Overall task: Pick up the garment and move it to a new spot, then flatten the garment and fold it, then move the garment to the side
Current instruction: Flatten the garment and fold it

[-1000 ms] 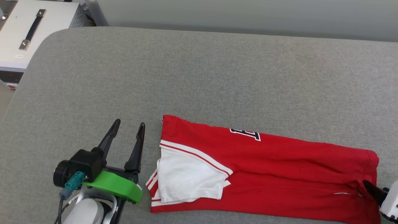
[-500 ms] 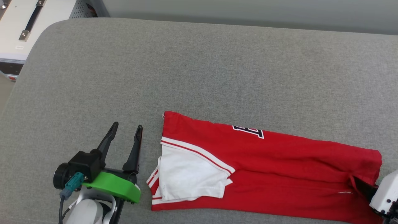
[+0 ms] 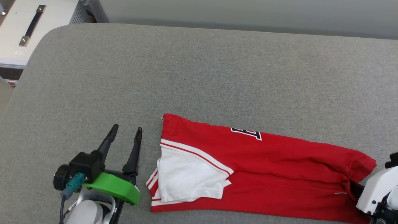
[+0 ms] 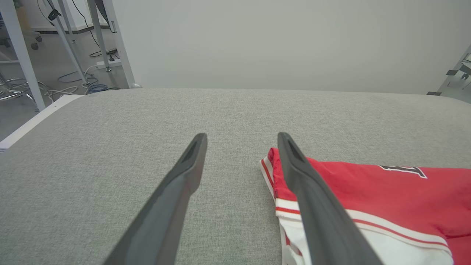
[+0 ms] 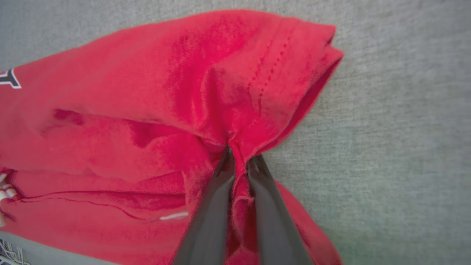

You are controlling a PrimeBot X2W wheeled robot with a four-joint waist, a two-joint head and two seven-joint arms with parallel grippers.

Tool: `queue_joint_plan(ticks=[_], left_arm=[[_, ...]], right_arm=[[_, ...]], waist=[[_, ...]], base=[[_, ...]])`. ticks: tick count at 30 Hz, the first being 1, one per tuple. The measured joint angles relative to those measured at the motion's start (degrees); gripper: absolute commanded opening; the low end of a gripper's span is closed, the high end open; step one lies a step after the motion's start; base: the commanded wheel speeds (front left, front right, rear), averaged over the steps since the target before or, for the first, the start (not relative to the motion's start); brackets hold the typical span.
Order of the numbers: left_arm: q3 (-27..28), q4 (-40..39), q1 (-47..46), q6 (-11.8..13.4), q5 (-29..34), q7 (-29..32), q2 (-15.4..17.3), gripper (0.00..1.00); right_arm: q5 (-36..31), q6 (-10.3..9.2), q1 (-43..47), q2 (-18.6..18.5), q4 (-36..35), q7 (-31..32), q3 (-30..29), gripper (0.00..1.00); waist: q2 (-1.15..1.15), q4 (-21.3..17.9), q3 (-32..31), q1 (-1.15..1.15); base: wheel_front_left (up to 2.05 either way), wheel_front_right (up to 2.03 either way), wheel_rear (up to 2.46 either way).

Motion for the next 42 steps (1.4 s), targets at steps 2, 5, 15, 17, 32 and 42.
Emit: queue_joint_plan(ticks=[2, 5, 15, 17, 32, 42], left_arm=[[0.1, 0.1, 0.0, 0.0, 0.0, 0.0, 0.0, 1.00], [0.2, 0.2, 0.1, 0.0, 0.0, 0.0, 0.0, 1.00], [0.2, -0.3, 0.2, 0.0, 0.0, 0.0, -0.3, 1.00], [0.2, -0.1, 0.2, 0.0, 0.0, 0.0, -0.4, 1.00], [1.0, 0.5, 3.3, 0.0, -0.5, 0.0, -1.8, 1.00], [1.0, 0.6, 4.0, 0.0, -0.7, 0.0, -2.9, 1.00]], right_arm=[[0.0, 0.00, 0.0, -0.1, 0.5, -1.2, 0.1, 0.00], [-0.1, 0.03, 0.0, -0.8, 1.3, -3.2, -0.3, 0.00], [-6.1, 0.86, -1.4, -6.8, 4.4, -9.3, -5.7, 0.00], [-7.6, 0.86, -1.8, -7.9, 5.2, -9.8, -7.2, 0.00], [-6.4, 0.47, 3.0, -4.4, -5.3, -6.6, -4.6, 0.00], [-4.6, 0.45, 7.4, 1.5, -16.1, -1.4, 1.5, 0.00]], waist=[[0.00, -0.1, -0.3, 0.00], [0.00, -0.2, -0.8, 0.00], [0.00, -1.0, -2.3, 0.00], [0.00, -1.0, -2.7, 0.00], [0.00, -1.6, -7.8, 0.00], [0.00, -1.4, -10.1, 0.00]], base=[[0.00, 0.00, 0.00], [0.00, 0.00, 0.00], [0.00, 0.00, 0.00], [0.00, 0.00, 0.00], [0.00, 0.00, 0.00], [0.00, 0.00, 0.00]])
